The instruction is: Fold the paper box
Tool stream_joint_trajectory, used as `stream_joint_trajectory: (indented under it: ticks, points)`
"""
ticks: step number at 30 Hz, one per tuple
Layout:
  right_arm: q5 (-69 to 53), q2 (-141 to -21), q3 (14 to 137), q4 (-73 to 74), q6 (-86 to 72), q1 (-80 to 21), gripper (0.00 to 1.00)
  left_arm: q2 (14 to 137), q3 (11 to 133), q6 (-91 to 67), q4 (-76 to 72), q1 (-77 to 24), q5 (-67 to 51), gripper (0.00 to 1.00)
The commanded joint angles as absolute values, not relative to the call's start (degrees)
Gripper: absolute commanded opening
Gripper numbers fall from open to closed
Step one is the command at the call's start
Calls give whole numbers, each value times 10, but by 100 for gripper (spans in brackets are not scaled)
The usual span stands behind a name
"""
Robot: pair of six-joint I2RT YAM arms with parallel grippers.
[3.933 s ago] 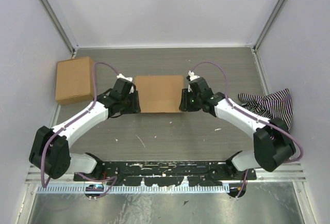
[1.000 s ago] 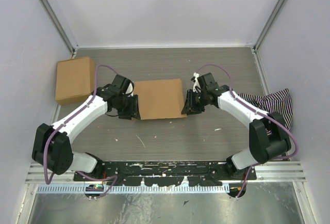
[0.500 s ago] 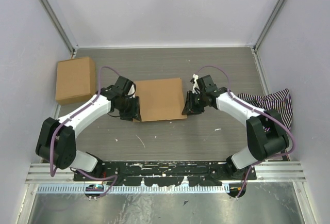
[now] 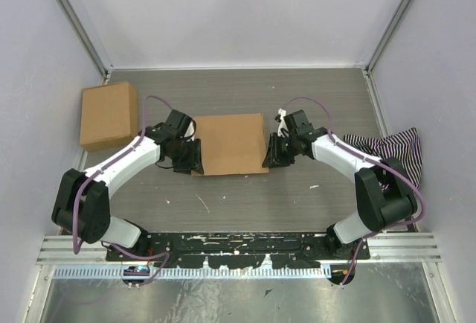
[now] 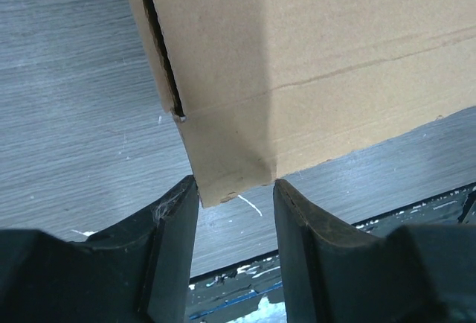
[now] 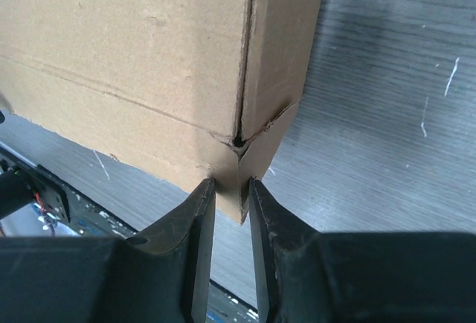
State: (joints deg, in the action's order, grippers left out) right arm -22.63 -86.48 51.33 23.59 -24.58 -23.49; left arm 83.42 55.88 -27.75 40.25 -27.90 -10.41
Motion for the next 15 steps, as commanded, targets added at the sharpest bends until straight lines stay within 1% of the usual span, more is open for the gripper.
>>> stream_joint_trajectory:
  ticks: [1, 7, 11, 15]
  points:
    - [-285, -826, 566, 258, -264, -240, 29, 798, 583, -289, 399, -281, -130, 50]
    - [-299, -822, 600, 294, -264, -239, 28, 792, 596, -286, 413, -279, -128, 51]
    - [-313, -826, 606, 302, -261, -234, 28, 797, 595, -283, 414, -275, -133, 51]
    - [-302, -832, 604, 303, -254, -232, 28, 796, 594, -280, 412, -273, -134, 51]
